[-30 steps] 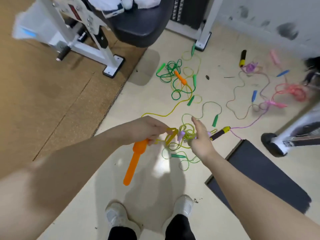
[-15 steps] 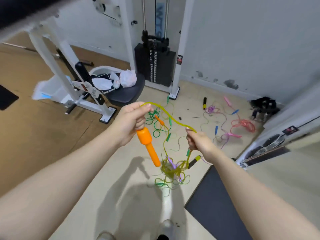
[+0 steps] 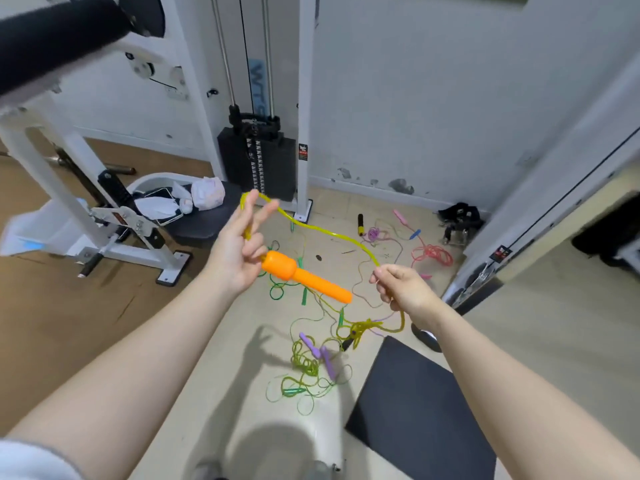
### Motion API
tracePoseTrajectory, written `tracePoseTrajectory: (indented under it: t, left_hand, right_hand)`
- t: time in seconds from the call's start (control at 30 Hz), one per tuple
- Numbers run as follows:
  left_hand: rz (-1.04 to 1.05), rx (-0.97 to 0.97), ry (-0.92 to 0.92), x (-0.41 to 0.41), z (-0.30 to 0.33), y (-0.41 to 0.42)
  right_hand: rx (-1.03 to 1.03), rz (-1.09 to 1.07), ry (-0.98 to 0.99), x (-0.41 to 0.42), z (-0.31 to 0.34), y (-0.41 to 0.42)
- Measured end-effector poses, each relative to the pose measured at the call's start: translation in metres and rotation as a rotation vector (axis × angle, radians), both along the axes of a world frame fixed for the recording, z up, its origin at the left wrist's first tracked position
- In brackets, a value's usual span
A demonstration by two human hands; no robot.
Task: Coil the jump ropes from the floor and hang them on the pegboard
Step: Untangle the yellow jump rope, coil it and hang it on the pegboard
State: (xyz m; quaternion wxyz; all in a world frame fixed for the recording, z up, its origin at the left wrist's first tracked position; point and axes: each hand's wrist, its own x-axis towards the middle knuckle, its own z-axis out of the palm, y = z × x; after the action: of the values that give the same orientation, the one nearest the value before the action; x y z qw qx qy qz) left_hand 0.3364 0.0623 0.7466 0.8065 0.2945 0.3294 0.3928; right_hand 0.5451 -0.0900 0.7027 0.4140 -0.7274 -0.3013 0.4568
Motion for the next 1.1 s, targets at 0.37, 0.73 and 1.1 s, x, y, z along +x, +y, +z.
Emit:
tracePoseTrajectory:
  t: [0.37,0.73,1.1]
  left_hand:
    - [-0.666,1.052,1.022,0.004,-0.060,-0.002]
    - [-0.675,0.310,0.358,-0.004,-0.043,0.039]
    - [-0.656,-0.022,-0.151,0.000,0.042,0.112]
  right_hand:
    - [0.405,-0.407,1.097,-0.059,0.082,0.082]
    - [0.357,-0.369,0.585,-0.096,0.082,0.147]
    - [0.047,-0.042,-0.018,-0.158,-0.006,0.110]
